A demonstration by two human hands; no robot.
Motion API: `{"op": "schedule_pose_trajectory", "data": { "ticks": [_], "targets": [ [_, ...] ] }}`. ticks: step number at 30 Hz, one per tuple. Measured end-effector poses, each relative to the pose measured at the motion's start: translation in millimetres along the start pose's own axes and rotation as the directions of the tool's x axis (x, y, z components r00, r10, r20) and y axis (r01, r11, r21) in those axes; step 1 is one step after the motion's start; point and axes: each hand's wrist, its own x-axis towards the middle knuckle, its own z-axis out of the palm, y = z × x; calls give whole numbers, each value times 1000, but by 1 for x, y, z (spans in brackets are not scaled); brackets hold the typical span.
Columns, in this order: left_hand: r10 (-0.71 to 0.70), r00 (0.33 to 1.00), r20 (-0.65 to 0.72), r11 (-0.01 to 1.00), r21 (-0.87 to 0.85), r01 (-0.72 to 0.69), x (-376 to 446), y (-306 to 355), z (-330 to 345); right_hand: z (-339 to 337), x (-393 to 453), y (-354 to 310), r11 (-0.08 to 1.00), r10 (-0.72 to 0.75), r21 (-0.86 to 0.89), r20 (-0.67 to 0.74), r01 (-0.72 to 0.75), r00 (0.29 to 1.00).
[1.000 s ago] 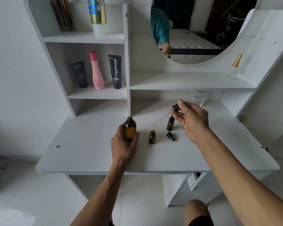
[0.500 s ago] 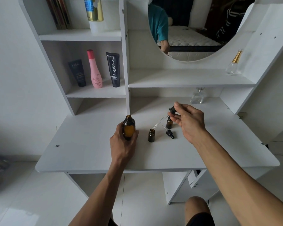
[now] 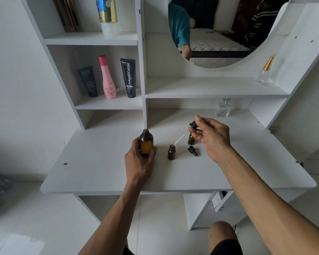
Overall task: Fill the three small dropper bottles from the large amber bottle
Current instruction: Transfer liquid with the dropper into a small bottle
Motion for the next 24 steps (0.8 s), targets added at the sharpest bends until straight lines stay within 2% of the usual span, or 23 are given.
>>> {"op": "schedule_pose_trajectory", "data": {
  "ticks": [24],
  "targets": [
    [-11, 1000, -1, 1000, -13, 11, 1, -2, 1, 1, 2, -3, 999, -36, -40, -3, 36, 999]
  ]
}}
